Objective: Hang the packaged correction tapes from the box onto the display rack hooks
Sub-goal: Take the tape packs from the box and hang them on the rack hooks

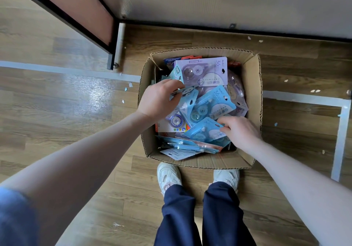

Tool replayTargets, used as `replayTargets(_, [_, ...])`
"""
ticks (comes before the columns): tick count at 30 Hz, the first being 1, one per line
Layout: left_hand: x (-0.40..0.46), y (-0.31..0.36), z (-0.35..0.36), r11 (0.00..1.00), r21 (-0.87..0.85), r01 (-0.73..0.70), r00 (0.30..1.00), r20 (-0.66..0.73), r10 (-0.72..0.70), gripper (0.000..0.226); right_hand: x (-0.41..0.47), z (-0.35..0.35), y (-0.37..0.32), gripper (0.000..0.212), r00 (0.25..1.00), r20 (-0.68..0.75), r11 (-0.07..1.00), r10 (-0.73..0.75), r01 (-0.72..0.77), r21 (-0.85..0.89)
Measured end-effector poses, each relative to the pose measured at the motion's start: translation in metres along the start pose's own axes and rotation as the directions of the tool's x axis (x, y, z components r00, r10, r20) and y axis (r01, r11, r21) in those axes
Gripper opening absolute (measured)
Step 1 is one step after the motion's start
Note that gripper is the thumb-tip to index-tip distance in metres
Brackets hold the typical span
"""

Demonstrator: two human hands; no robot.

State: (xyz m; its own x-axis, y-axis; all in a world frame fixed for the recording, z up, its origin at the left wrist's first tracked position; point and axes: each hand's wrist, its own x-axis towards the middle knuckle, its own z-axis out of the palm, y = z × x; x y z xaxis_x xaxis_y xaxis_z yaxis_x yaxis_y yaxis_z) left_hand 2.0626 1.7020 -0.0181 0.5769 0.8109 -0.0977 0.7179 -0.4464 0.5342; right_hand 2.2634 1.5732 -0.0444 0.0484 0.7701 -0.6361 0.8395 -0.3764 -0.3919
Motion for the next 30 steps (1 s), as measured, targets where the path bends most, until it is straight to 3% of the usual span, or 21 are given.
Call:
replayTargets(10, [-0.012,0.009,-0.039,0.994,0.08,0.079,0.996,0.046,-0.083,0.013,-0.014,-0.037,-0.019,0.02,0.992,-0.123,0.998,0.02,-0.013,0.056])
replayTargets(17, [-0.005,0.036,-0.084,0.994,0.074,0.085,0.995,0.05,-0.089,0.015,-0.042,-0.089,-0.036,0.023,0.976,-0.217,1.0,0.027,-0.027,0.0])
replayTargets(30, [0.005,0.096,-0.227,0.995,0.097,0.031,1.0,-0.011,-0.03,0.013,-0.115,-0.23,-0.112,0.023,0.909,-0.414,0.992,-0.056,0.002,-0.13])
